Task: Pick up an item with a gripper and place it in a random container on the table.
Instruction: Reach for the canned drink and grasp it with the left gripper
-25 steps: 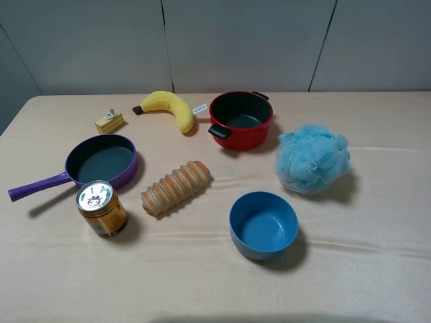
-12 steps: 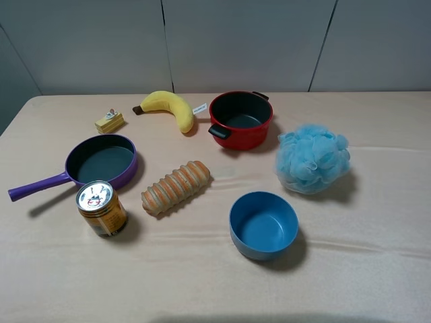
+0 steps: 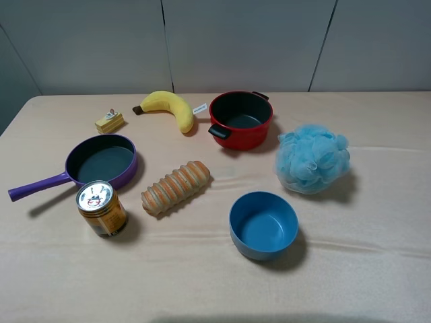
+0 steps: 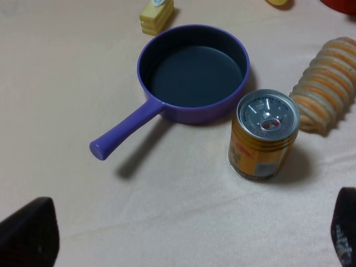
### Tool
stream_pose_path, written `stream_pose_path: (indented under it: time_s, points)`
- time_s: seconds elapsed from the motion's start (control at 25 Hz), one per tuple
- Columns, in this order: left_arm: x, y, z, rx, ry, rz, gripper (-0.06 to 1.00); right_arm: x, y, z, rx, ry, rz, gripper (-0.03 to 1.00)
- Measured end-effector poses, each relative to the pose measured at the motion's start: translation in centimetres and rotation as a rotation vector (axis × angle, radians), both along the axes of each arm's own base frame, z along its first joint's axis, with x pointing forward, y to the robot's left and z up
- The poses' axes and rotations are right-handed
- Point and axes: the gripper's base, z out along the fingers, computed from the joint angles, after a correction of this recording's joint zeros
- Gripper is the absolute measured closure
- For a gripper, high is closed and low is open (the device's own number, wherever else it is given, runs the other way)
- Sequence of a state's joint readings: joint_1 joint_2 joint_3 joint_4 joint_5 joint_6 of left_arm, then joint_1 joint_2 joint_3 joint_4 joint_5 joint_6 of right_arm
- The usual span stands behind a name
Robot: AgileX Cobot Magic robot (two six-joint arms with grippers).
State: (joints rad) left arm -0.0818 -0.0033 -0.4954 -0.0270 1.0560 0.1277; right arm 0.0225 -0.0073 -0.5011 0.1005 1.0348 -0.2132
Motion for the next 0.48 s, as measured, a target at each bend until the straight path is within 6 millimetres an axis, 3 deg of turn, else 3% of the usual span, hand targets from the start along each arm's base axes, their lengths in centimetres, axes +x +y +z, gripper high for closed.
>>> stream_pose_path:
  time_s: [0.28,0.48]
  points:
    - [1.0,-0.1,0.1,0.007,0.068,-0.001,-0.05,0.0,0.0,0.0,0.000,0.000,0.000,0.27]
    - [2.9,-0.2,0.2,0.048,0.185,-0.027,-0.05,0.0,0.0,0.0,0.000,0.000,0.000,0.27]
